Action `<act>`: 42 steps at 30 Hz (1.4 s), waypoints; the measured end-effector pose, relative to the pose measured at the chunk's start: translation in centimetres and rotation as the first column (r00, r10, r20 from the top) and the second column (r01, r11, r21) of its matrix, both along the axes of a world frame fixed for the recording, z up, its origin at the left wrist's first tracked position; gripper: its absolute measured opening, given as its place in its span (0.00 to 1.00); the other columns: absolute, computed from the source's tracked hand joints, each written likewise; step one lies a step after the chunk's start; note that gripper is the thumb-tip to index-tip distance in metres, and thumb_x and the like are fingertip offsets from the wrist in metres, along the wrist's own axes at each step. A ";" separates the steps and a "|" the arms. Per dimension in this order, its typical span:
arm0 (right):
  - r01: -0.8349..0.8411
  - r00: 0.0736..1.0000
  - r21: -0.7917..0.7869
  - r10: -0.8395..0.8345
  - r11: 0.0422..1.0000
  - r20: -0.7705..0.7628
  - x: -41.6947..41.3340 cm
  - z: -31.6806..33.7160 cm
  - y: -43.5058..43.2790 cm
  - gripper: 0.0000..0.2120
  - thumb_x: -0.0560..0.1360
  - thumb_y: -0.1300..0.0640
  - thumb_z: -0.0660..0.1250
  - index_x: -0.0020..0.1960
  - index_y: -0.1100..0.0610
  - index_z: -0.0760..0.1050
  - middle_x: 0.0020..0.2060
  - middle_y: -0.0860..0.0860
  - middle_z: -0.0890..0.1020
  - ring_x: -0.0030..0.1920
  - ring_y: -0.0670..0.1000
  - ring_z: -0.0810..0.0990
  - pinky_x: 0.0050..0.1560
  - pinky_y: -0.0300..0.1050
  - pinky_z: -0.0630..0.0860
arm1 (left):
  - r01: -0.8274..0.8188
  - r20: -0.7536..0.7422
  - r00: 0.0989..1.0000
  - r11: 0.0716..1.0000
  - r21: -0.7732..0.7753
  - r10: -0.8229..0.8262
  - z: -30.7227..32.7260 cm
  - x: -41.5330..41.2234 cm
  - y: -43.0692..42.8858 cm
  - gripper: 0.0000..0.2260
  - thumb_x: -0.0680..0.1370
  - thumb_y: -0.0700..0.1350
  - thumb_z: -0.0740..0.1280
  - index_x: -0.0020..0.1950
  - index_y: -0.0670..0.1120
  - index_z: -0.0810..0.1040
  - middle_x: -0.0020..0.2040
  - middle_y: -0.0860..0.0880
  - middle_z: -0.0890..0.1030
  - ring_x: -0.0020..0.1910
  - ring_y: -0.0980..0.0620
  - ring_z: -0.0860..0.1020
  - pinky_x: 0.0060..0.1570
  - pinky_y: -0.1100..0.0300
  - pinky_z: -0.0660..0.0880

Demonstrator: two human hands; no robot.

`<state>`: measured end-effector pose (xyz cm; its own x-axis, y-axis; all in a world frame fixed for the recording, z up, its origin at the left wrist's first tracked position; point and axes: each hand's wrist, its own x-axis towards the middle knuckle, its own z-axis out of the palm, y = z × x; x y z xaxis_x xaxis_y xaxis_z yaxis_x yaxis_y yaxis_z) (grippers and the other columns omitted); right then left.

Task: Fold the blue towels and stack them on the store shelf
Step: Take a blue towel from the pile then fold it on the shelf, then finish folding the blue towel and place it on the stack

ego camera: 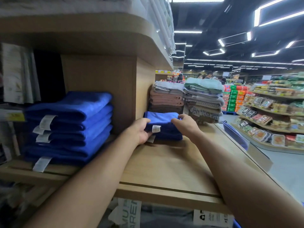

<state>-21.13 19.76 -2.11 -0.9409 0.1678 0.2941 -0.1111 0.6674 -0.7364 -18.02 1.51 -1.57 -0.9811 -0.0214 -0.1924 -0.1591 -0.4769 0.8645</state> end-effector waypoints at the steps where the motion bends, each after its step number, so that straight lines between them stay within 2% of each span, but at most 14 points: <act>1: -0.006 1.000 0.039 0.006 0.999 0.001 0.4 0.0 0.0 0.22 0.74 0.48 0.66 0.63 0.57 0.78 0.60 0.56 0.80 0.61 0.56 0.78 0.54 0.46 0.75 | -0.010 -0.002 1.000 1.000 -0.025 0.010 0.0 0.4 0.1 0.07 0.83 0.36 0.60 0.60 0.41 0.72 0.53 0.40 0.77 0.42 0.46 0.77 0.41 0.51 0.77; 4: -0.016 1.000 0.113 0.015 0.993 0.003 1.5 -0.4 -0.4 0.15 0.76 0.45 0.64 0.43 0.57 0.75 0.51 0.59 0.79 0.51 0.58 0.77 0.37 0.45 0.67 | -0.025 0.009 1.000 1.000 -0.016 0.025 0.6 1.9 0.2 0.08 0.82 0.37 0.61 0.61 0.42 0.73 0.50 0.41 0.79 0.47 0.45 0.79 0.37 0.52 0.76; 8: -0.052 0.999 0.080 0.053 0.995 -0.006 3.1 -0.3 -0.3 0.20 0.79 0.42 0.64 0.53 0.61 0.77 0.49 0.55 0.78 0.54 0.60 0.79 0.51 0.50 0.74 | -0.052 0.001 0.999 0.998 -0.018 0.053 1.0 3.8 0.0 0.09 0.78 0.38 0.60 0.57 0.42 0.75 0.54 0.41 0.78 0.56 0.42 0.79 0.53 0.49 0.78; 11: -0.080 0.996 0.184 0.085 0.980 -0.023 5.4 0.5 0.6 0.19 0.79 0.44 0.63 0.49 0.62 0.78 0.43 0.55 0.81 0.46 0.57 0.79 0.41 0.46 0.72 | -0.162 -0.104 0.985 0.958 -0.237 0.140 0.4 5.6 0.8 0.08 0.72 0.40 0.63 0.50 0.41 0.75 0.45 0.43 0.77 0.43 0.45 0.77 0.49 0.52 0.76; 13: -0.107 0.992 0.322 0.123 0.941 -0.031 7.5 1.7 1.9 0.18 0.79 0.47 0.64 0.43 0.63 0.78 0.39 0.56 0.81 0.43 0.57 0.78 0.39 0.47 0.70 | -0.204 -0.215 0.970 0.869 -0.452 0.116 -0.3 6.6 1.6 0.23 0.68 0.42 0.66 0.63 0.38 0.73 0.49 0.42 0.78 0.47 0.45 0.78 0.49 0.54 0.73; 15: -0.139 0.985 0.449 0.171 0.883 -0.032 10.1 3.5 3.6 0.18 0.79 0.48 0.65 0.47 0.63 0.82 0.43 0.58 0.85 0.47 0.58 0.81 0.47 0.50 0.78 | -0.186 -0.285 0.958 0.677 -0.712 -0.036 -1.2 7.9 2.7 0.32 0.72 0.46 0.68 0.75 0.43 0.67 0.64 0.43 0.76 0.63 0.45 0.75 0.62 0.56 0.71; 17: -0.133 0.981 0.494 0.185 0.859 -0.058 12.8 5.5 5.8 0.15 0.79 0.48 0.67 0.51 0.60 0.84 0.48 0.56 0.86 0.49 0.57 0.83 0.52 0.53 0.79 | -0.148 -0.265 0.918 0.366 -0.919 -0.294 -2.3 9.6 4.5 0.30 0.75 0.53 0.65 0.77 0.52 0.66 0.75 0.47 0.69 0.73 0.44 0.67 0.71 0.50 0.65; 20: -0.091 0.982 0.518 0.163 0.851 -0.097 16.6 7.5 10.1 0.11 0.80 0.51 0.68 0.53 0.58 0.85 0.49 0.54 0.87 0.49 0.55 0.84 0.52 0.53 0.81 | -0.130 -0.050 0.821 -0.102 -0.986 -0.568 -3.5 12.4 7.7 0.26 0.75 0.65 0.56 0.70 0.57 0.72 0.75 0.50 0.69 0.73 0.45 0.66 0.70 0.42 0.64; 22: -0.041 0.988 0.513 0.110 0.858 -0.105 18.5 8.0 13.5 0.11 0.80 0.53 0.68 0.54 0.58 0.85 0.49 0.54 0.87 0.49 0.55 0.84 0.53 0.53 0.81 | -0.146 0.002 0.821 -0.213 -0.966 -0.571 -3.9 13.5 9.2 0.29 0.76 0.68 0.51 0.71 0.56 0.70 0.76 0.50 0.67 0.75 0.46 0.64 0.72 0.36 0.59; 27: 0.138 0.989 0.311 -0.114 0.940 -0.094 21.1 4.9 21.7 0.10 0.80 0.54 0.68 0.54 0.58 0.84 0.48 0.52 0.86 0.44 0.49 0.82 0.47 0.46 0.79 | -0.147 0.035 0.836 -0.285 -0.947 -0.548 -3.9 14.3 9.4 0.30 0.79 0.69 0.46 0.78 0.59 0.59 0.81 0.54 0.58 0.80 0.50 0.55 0.73 0.32 0.48; 31: 0.202 0.960 0.223 -0.238 0.954 0.147 21.9 -2.7 25.4 0.11 0.79 0.58 0.67 0.58 0.60 0.83 0.52 0.57 0.86 0.47 0.55 0.84 0.52 0.52 0.82 | -0.156 0.029 0.844 -0.297 -0.942 -0.536 -3.8 14.4 9.4 0.30 0.79 0.69 0.47 0.78 0.60 0.59 0.81 0.55 0.59 0.80 0.51 0.55 0.73 0.33 0.50; 35: 0.185 0.913 0.184 -0.238 0.965 0.331 23.1 -10.8 24.8 0.16 0.77 0.50 0.70 0.61 0.57 0.75 0.52 0.54 0.80 0.47 0.56 0.82 0.42 0.38 0.76 | -0.150 0.034 0.854 -0.309 -0.939 -0.520 -3.8 14.3 9.2 0.31 0.78 0.71 0.47 0.79 0.62 0.57 0.81 0.57 0.57 0.80 0.51 0.54 0.74 0.35 0.50; 38: 0.245 0.898 0.272 -0.323 0.931 0.298 23.5 -14.3 24.5 0.08 0.76 0.51 0.68 0.44 0.55 0.78 0.42 0.53 0.80 0.48 0.57 0.80 0.46 0.45 0.74 | -0.156 0.022 0.852 -0.294 -0.943 -0.523 -3.9 14.2 9.2 0.31 0.77 0.72 0.47 0.79 0.62 0.57 0.81 0.57 0.57 0.80 0.52 0.54 0.75 0.35 0.50; 42: 0.383 0.901 0.184 -0.410 0.905 0.142 23.1 -12.6 25.4 0.18 0.77 0.55 0.64 0.30 0.57 0.66 0.26 0.51 0.71 0.34 0.56 0.72 0.36 0.49 0.66 | -0.162 0.013 0.847 -0.282 -0.946 -0.531 -3.8 14.3 9.2 0.32 0.77 0.72 0.48 0.79 0.62 0.58 0.81 0.57 0.59 0.80 0.51 0.56 0.75 0.35 0.52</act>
<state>2.00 45.13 -14.75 -0.8434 0.5049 0.1835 0.3056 0.7319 -0.6090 -3.73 10.66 -5.40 -0.9252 0.3730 0.0702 0.3796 0.9098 0.1678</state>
